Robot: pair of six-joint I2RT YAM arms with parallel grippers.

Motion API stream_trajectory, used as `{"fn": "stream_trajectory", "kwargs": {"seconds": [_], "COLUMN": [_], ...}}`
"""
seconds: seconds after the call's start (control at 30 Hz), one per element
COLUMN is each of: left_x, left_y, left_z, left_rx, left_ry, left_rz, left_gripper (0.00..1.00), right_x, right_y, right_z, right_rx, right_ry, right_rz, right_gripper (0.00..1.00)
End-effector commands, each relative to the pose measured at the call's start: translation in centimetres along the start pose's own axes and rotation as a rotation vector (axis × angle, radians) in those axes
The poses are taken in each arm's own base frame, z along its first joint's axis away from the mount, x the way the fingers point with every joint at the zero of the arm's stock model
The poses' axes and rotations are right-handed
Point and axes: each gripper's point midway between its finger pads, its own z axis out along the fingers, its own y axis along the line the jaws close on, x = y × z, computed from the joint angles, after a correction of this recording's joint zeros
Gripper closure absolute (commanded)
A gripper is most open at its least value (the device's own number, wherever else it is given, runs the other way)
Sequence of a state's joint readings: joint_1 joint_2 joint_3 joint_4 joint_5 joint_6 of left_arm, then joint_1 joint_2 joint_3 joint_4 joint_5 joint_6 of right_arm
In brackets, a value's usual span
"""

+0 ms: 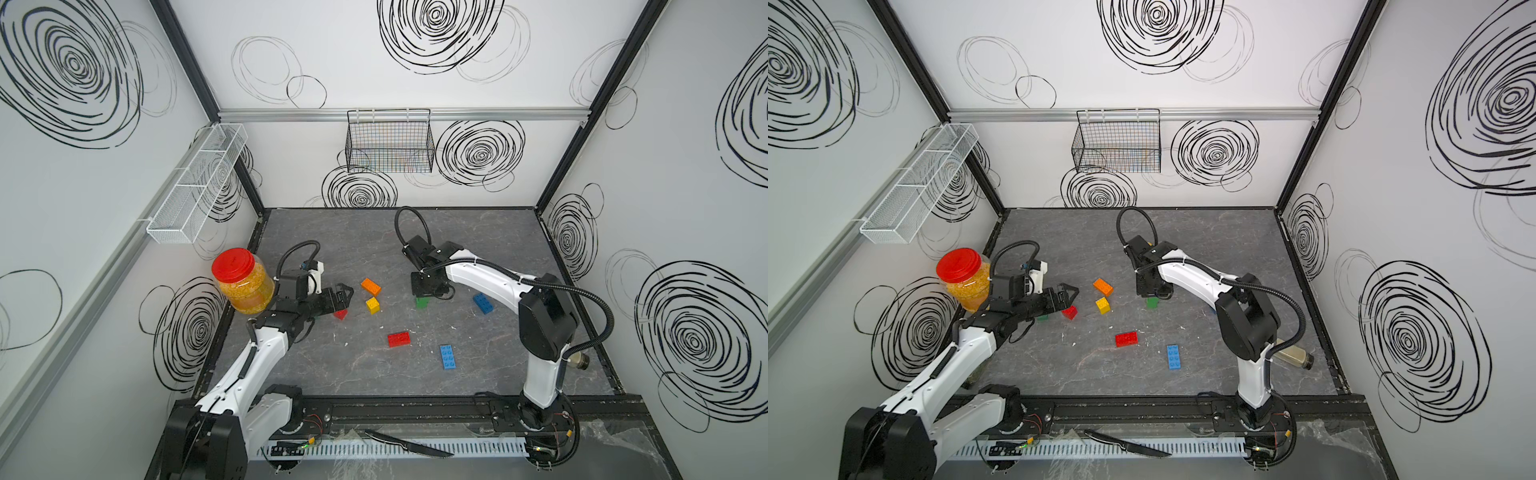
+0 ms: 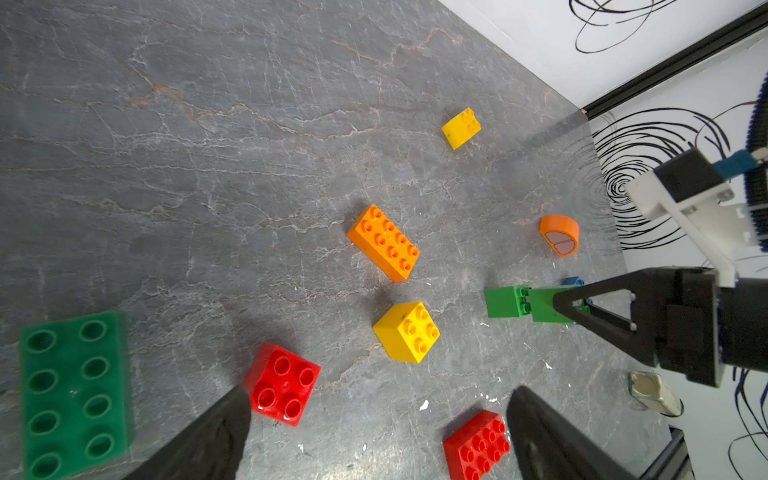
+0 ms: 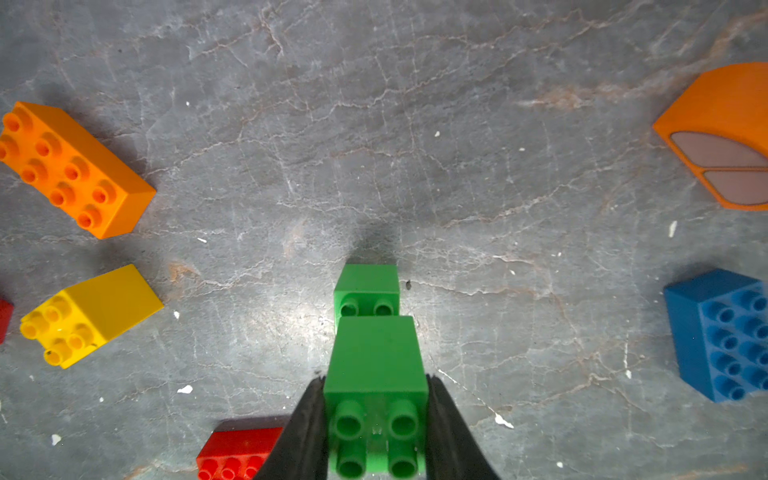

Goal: Assemble an ice cream with lego
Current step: Assemble the lego brick with the lego brick.

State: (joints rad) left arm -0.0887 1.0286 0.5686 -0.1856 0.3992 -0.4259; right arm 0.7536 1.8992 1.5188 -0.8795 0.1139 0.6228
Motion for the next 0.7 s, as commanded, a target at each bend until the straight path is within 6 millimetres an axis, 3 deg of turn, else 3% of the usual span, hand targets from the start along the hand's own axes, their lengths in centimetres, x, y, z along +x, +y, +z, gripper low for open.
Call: {"fn": "stream_trajectory", "kwargs": {"seconds": [0.0,0.3,0.67], "left_x": [-0.6,-0.6,-0.6], "left_y": [-0.1,0.1,0.0], "left_z": [-0.1,-0.2,-0.1], "left_rx": [0.001,-0.01,-0.007], "left_ry": [-0.012,-0.01,-0.008], "left_rz": [0.022,0.022,0.023], "left_gripper": [0.01,0.01,0.01], "right_x": [-0.3,-0.6,0.7], "right_y": [-0.1,0.5,-0.4], "right_z": [0.3,0.6,2.4], "right_rx": [0.015,0.0,0.048], "right_ry": [0.009,0.017,0.087], "right_rz": [-0.006,-0.01,0.006], "right_gripper": [1.0,1.0,1.0]}}
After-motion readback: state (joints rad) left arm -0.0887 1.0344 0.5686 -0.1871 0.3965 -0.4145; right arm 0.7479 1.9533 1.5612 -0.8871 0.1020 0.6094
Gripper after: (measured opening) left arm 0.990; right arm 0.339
